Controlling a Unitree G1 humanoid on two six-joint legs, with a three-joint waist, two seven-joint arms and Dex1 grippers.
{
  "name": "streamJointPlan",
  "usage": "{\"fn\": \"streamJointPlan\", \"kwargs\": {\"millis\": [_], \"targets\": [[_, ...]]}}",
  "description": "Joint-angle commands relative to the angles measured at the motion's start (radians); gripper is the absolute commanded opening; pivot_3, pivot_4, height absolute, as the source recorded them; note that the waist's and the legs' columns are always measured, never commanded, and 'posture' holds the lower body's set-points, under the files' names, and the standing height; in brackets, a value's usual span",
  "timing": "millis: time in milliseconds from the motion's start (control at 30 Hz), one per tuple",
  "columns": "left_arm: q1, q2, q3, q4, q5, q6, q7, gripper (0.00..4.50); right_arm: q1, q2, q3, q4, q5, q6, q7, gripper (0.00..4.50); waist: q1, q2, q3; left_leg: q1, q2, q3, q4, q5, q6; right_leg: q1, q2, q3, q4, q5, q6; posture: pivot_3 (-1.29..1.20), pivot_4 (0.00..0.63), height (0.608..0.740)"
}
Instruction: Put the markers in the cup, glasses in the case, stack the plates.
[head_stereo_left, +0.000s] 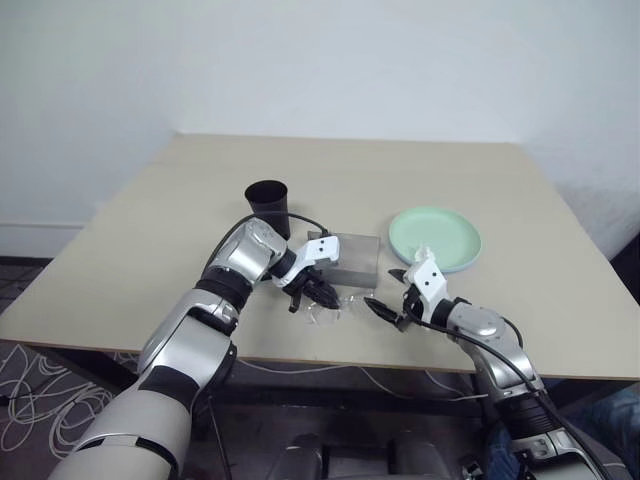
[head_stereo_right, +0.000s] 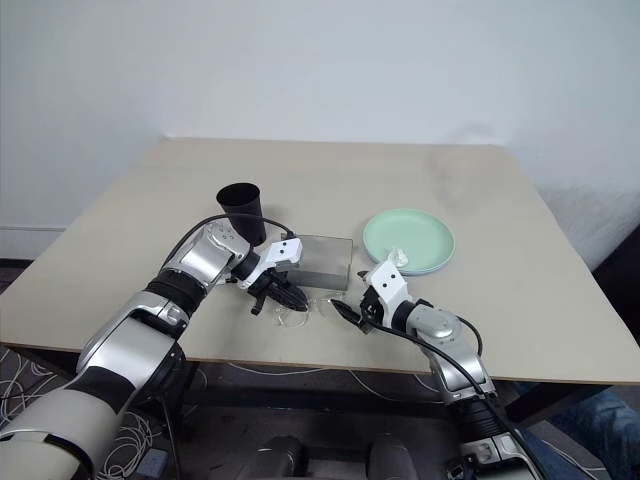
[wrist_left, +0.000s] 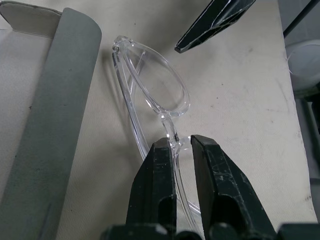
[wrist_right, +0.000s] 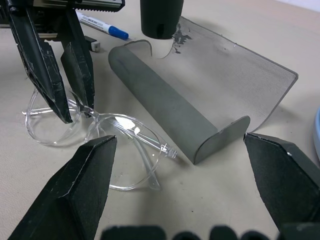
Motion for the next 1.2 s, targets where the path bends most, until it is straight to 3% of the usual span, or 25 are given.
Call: {"fn": "streamJointPlan", "kwargs": {"millis": [33, 1167, 1200], "targets": [[-0.021, 0.007, 0.045, -0.036, -0.019, 0.011, -0.027, 0.53, -0.015, 0.003, -0.005, -0.028, 0.009, -0.007, -0.004, 4.41, 0.000, 0.000, 0.000, 0.000, 0.000, 0.000, 0.000, 0.000, 0.000, 0.000, 0.000, 0.000, 0.000, 0.000, 0.000, 0.00, 0.000, 0.740], [-0.017, -0.053, 0.091, -0.014, 0.009, 0.091, 0.072, 0.53, -0.017, 0.006, 0.005, -0.021, 0.003, -0.002, -0.006, 4.41, 0.001, 0.000, 0.000, 0.000, 0.000, 0.000, 0.000, 0.000, 0.000, 0.000, 0.000, 0.000, 0.000, 0.000, 0.000, 0.00, 0.000, 0.740], [-0.018, -0.052, 0.096, -0.015, 0.005, 0.089, 0.066, 0.35, -0.017, 0.006, 0.006, -0.021, 0.003, -0.001, -0.007, 4.41, 0.001, 0.000, 0.000, 0.000, 0.000, 0.000, 0.000, 0.000, 0.000, 0.000, 0.000, 0.000, 0.000, 0.000, 0.000, 0.00, 0.000, 0.740]]}}
